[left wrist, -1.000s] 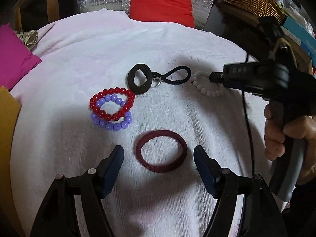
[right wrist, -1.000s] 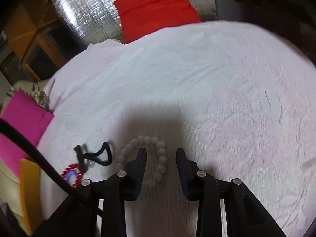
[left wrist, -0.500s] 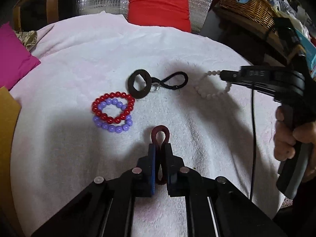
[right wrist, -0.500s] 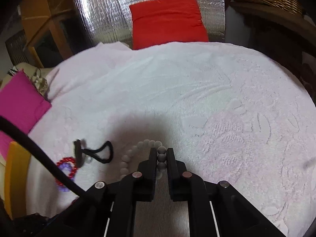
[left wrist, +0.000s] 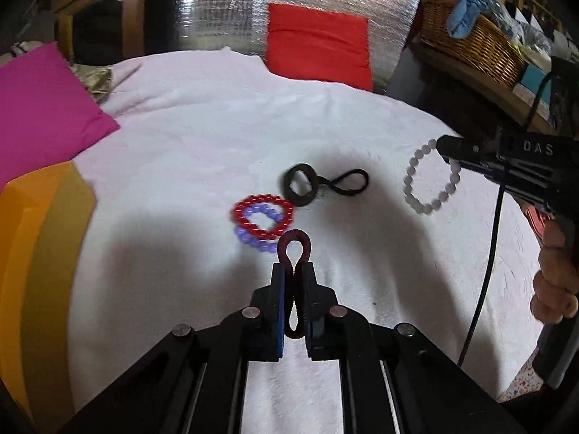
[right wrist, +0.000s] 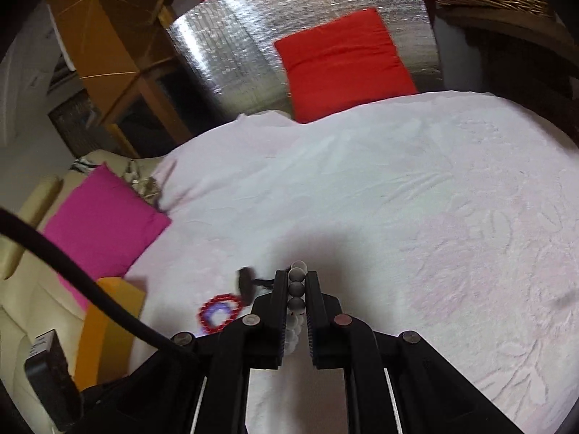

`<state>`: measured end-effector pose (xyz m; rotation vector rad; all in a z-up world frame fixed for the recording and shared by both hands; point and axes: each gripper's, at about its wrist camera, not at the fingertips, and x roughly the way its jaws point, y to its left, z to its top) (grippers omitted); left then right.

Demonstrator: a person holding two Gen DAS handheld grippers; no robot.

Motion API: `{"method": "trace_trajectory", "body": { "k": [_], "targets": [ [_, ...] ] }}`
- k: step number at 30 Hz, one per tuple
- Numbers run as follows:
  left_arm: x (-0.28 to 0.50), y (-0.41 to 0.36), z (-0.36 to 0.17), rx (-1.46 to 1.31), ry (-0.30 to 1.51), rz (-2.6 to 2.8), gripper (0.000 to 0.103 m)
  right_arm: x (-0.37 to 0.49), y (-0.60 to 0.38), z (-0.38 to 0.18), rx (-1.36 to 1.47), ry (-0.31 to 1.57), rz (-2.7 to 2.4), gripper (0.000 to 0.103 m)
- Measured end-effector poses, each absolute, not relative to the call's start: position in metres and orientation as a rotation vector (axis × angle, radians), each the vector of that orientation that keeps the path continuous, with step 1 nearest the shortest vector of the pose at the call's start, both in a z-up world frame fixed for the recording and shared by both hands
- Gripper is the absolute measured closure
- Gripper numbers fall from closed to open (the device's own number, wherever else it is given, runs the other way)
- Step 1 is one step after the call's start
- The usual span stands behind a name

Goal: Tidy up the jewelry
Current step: 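Carry the dark red bangle and white bead bracelet over the orange box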

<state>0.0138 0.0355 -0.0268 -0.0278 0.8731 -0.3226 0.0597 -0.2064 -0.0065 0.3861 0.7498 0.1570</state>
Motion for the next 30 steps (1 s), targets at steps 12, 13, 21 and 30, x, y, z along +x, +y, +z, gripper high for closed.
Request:
{"method": "trace_trajectory", "body": {
  "k": [12,13,21,30],
  "targets": [
    [0.000,0.090,-0.014,-0.065,0.822,-0.200,0.094,0.047,-0.140,0.007,0.364,0.735,0.254,0.093],
    [-0.001,0.094,-0.013,-0.064,0.818,-0.194,0.094,0.047,-0.135,0.007,0.362,0.735,0.258,0.093],
    [-0.011,0.129,-0.003,-0.084,0.778,-0.128,0.094,0.049,-0.089,0.008,0.330,0.728,0.325,0.092],
    [-0.026,0.164,0.015,-0.110,0.718,-0.057,0.094,0.044,-0.045,0.013,0.278,0.726,0.381,0.092]
  ]
}}
